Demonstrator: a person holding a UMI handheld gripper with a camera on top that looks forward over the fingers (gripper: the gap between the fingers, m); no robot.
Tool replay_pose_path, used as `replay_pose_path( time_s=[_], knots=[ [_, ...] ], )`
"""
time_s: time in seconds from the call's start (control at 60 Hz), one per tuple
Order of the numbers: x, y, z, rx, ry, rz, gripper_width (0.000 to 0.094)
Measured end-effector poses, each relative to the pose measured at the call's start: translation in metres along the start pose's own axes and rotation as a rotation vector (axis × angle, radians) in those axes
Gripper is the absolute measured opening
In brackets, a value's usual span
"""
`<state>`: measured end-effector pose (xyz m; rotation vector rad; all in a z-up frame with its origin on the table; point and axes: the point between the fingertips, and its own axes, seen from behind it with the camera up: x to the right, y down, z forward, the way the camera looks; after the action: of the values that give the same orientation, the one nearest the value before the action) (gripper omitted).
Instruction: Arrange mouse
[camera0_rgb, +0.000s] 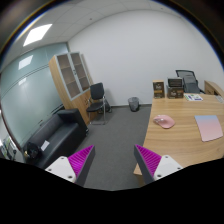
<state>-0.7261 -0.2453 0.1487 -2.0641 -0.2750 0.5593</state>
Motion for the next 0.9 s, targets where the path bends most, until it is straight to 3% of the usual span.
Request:
replay_pose_path(
  time_s=[0.383,0.717,0.9],
  knots=[
    [0.116,-0.027,0.07,0.015,0.224,-0.05,0.0823],
    [0.226,-0.049,0.15,0.006,0.26,-0.111,0.0816],
    [0.268,-0.063,0.198,-0.008,0.226,-0.118,0.0815]
  ],
)
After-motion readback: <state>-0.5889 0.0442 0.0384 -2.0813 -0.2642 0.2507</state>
